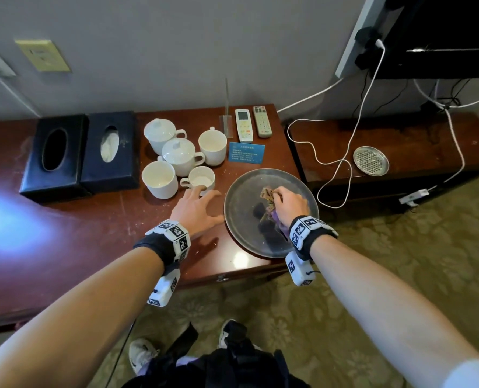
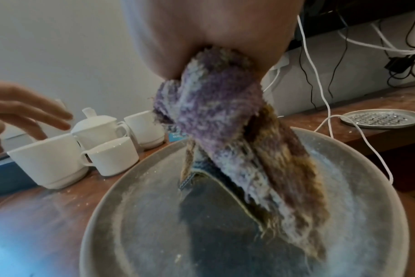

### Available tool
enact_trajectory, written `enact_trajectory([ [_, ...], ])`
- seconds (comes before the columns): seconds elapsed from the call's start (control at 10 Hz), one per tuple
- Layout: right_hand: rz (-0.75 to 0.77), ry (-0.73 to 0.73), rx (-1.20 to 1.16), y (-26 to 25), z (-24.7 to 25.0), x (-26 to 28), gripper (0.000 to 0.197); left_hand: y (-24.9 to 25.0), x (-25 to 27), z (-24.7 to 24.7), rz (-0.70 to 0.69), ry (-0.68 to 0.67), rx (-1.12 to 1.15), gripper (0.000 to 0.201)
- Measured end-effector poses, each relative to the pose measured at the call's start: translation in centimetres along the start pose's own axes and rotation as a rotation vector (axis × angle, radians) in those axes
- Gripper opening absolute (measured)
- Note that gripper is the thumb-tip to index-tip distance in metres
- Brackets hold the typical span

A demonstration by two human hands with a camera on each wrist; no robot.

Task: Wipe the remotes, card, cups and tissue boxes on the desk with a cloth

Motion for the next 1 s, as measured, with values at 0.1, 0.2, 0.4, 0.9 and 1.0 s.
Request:
enact_trajectory([
  [0.1, 0.001, -0.006, 0.041, 0.1, -0.5, -0.8, 0.027, -0.7, -0.1, -0.4, 0.03, 0.003, 0.0, 0.064],
  [0.2, 0.026, -0.017, 0.02, -0.1, -1.4, -1.4, 0.028, -1.3, -0.1, -0.7, 0.05, 0.004, 0.005, 0.063],
  [0.4, 0.068, -0.076, 0.045, 0.3, -4.6, -2.1, 0.035, -2.0, -0.3, -0.9, 0.074, 0.036, -0.03, 0.064],
  [0.9, 0.134, -0.013, 0.291, -3.0, -2.9, 0.8, 0.045, -3.3, 1.3, 0.6, 0.192, 0.084, -0.013, 0.066],
  [1.0, 0.166, -0.003, 0.236, -5.1, -2.4, 1.9, 0.033, -4.0, 2.5, 1.4, 0.201, 0.116, 0.006, 0.068],
])
Point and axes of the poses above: each hand's wrist, its own x-axis away from the middle knuckle, its own z-axis out of the back of the hand, y = z × x, the point moved 7 cm from there along -x, towards the middle knuckle, and after that the axes turned 13 degrees about -y, right-handed, at the moved point
